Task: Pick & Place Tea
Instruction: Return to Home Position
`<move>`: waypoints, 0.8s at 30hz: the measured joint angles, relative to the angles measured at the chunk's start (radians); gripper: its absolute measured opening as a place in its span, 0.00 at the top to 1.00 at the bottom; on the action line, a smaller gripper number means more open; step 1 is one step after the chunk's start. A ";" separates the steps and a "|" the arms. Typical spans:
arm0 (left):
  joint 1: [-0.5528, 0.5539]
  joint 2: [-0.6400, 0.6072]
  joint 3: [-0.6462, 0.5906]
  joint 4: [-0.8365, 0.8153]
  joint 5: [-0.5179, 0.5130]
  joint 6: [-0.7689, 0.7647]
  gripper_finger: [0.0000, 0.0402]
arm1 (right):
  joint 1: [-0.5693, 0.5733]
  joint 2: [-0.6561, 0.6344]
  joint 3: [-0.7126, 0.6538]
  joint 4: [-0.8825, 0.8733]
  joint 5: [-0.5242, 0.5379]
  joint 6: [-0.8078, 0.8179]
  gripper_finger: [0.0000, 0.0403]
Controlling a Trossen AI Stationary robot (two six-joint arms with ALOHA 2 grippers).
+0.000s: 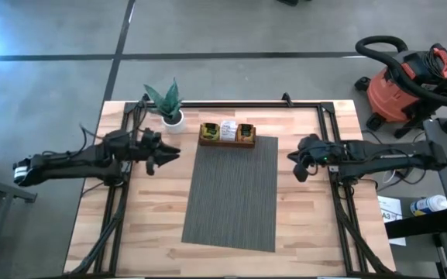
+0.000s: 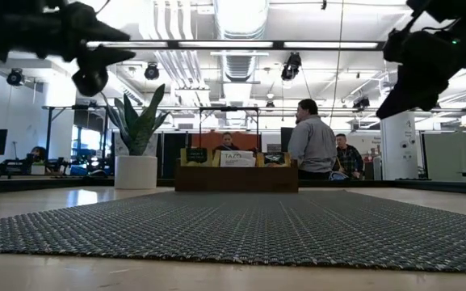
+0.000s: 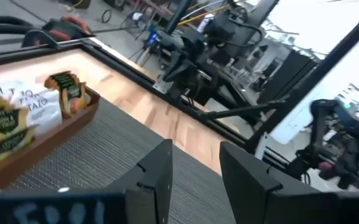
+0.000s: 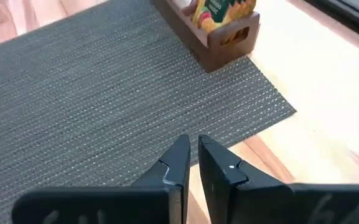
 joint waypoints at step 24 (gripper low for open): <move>-0.001 -0.337 -0.306 0.081 0.015 -0.017 0.69 | 0.000 -0.069 -0.060 0.294 0.090 0.001 0.92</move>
